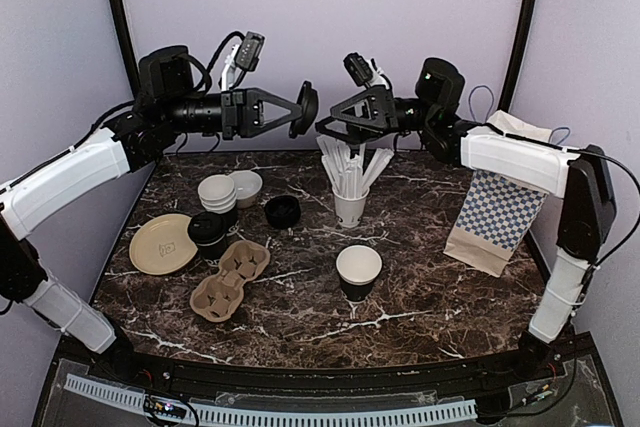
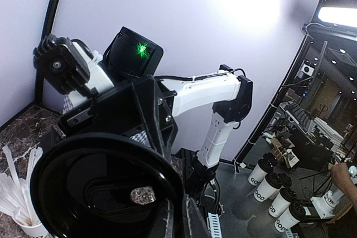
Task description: Pack the takeout coffee
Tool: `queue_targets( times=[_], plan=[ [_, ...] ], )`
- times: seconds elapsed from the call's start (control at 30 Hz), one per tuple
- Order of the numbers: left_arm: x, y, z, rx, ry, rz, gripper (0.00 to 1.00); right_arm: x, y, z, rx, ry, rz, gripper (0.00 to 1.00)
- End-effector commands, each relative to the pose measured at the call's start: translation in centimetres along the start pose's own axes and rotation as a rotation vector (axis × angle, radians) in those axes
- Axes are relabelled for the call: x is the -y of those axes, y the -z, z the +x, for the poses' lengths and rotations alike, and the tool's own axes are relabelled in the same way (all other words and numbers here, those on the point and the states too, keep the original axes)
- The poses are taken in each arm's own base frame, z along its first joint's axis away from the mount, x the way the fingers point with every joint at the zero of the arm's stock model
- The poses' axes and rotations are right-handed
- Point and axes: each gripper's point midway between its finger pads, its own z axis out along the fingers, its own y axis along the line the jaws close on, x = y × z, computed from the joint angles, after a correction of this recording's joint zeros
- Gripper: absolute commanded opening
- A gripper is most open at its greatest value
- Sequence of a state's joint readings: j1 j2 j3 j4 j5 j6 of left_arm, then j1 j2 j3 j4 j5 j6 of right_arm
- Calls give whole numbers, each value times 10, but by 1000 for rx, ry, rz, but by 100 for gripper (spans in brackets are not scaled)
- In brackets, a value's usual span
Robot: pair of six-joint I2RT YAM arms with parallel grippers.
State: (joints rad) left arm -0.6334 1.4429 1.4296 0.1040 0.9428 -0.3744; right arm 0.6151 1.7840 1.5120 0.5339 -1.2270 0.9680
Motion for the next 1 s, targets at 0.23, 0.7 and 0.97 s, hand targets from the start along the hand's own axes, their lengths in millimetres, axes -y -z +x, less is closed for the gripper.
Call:
queue_targets(
  times=[0.23,0.7,0.97],
  plan=[
    [2,-11,3,-5,2,55,8,-22,-19,-11,-1,47,-87,96],
    [-5,-14,10,-16,9,29,9,-13,-20,-4,-3,14,-81,68],
    [-13,2,19,-83,-31,-136,60,12,-5,6,-35,39,35,64]
  ],
)
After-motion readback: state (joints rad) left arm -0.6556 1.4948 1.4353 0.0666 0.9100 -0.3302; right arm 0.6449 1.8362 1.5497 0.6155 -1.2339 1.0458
